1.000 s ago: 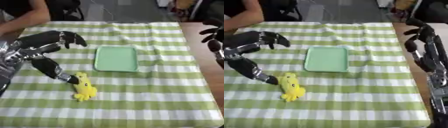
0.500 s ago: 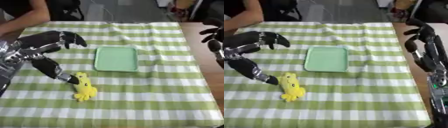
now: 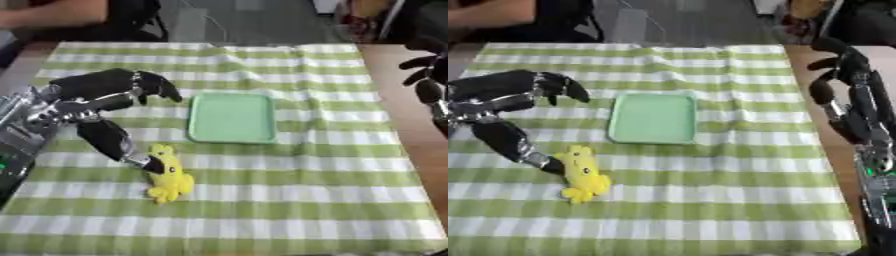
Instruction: Pick up objects on the table and place them in the box.
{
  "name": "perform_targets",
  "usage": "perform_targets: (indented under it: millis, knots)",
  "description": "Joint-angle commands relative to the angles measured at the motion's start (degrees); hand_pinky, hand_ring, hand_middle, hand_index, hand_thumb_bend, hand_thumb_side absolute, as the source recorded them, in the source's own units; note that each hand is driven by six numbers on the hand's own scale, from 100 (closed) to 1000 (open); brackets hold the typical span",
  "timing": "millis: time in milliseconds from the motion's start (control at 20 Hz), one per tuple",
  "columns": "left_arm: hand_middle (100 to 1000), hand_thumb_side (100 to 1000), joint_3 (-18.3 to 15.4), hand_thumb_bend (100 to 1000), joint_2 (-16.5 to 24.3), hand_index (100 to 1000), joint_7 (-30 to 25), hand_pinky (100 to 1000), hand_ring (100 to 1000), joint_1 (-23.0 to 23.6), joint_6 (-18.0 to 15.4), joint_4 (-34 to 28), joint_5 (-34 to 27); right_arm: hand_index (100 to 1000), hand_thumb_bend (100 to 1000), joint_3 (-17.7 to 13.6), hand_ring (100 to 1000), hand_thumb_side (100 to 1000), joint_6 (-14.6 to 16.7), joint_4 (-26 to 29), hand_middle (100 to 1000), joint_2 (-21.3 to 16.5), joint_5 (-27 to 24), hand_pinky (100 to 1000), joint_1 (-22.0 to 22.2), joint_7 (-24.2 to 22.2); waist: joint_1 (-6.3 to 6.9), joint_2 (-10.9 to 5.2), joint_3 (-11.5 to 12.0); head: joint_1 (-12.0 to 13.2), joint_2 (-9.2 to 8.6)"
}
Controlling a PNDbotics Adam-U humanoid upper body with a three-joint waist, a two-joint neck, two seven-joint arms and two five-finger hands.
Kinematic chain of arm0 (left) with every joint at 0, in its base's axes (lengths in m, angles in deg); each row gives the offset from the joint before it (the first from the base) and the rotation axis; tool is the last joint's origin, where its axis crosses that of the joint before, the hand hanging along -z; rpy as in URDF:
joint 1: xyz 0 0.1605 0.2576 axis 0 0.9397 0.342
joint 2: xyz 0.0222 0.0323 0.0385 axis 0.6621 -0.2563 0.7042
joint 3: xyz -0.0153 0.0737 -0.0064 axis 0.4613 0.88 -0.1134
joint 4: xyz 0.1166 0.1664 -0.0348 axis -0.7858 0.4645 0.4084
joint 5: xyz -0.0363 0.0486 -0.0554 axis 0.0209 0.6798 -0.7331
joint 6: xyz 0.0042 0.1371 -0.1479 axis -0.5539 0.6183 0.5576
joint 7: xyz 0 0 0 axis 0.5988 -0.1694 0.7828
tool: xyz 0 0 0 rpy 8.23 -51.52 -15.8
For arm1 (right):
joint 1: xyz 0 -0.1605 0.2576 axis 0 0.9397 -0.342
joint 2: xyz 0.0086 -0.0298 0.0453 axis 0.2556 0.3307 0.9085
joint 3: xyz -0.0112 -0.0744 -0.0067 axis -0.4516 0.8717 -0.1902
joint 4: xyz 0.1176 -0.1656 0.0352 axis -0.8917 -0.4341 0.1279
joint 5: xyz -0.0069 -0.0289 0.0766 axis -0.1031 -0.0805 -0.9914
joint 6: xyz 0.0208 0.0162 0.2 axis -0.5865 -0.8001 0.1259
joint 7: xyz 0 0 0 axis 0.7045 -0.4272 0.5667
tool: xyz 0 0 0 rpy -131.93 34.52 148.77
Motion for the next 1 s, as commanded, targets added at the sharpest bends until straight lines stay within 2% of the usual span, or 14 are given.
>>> perform_targets:
  millis: [50,1000]
  knots:
    - [844,630,0.1,1000,0.1,892,-0.1,623,782,-0.4,-0.5,1.2,1.0,921,702,-0.2,670,961,0.1,0.8,795,-0.6,0.2,509,-0.9,0.0,0.02,-0.53,0.0,0.5,-0.24]
    - [845,623,2.2,1000,-2.1,882,-0.4,615,782,0.2,-1.9,5.7,1.8,921,704,0.0,670,958,0.2,0.6,795,-0.4,0.1,508,-1.1,-0.3,-0.22,-0.35,-0.1,0.6,-0.47]
